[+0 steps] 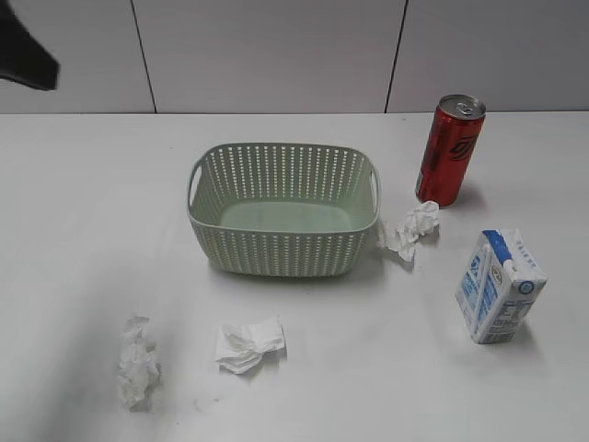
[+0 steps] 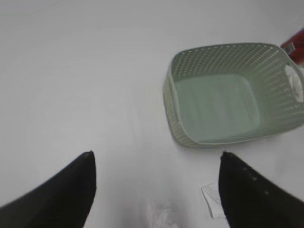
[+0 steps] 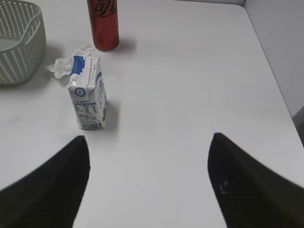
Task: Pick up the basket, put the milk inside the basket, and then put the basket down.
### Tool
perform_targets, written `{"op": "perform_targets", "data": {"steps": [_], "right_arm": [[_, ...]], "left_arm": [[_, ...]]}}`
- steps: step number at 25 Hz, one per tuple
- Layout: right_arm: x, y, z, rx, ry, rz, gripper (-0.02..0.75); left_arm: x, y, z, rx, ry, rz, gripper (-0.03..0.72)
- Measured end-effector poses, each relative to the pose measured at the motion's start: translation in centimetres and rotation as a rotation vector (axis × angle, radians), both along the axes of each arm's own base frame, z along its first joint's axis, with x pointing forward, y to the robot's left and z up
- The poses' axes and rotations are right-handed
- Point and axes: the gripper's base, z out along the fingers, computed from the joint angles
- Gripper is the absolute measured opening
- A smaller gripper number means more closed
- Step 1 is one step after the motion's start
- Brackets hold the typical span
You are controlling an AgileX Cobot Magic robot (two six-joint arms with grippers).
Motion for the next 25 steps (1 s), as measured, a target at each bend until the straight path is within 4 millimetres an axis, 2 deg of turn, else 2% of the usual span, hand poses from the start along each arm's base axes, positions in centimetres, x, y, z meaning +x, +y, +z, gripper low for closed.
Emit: {"op": "perform_targets", "data": {"steps": [5,9,19,25], "right_arm": [[0.0,0.0,0.0,0.000,0.000,0.000,0.586],[0.0,0.0,0.0,0.000,0.000,0.000,0.586],[0.0,0.0,0.0,0.000,0.000,0.000,0.586],[0.0,0.0,0.0,0.000,0.000,0.000,0.586]], "left_arm": [[3.6,-4.4,-2.3,0.044,0.108,-0.092,0.592],[6.6,-6.9,-5.4,0.111,0.194,-0.109,0.592],[12.7,-9.7,-12.7,0.188,0.314,-0.107,0.590],[13.7,-10.1,-17.0,0.221,0.389,-0.105,0.587]]}}
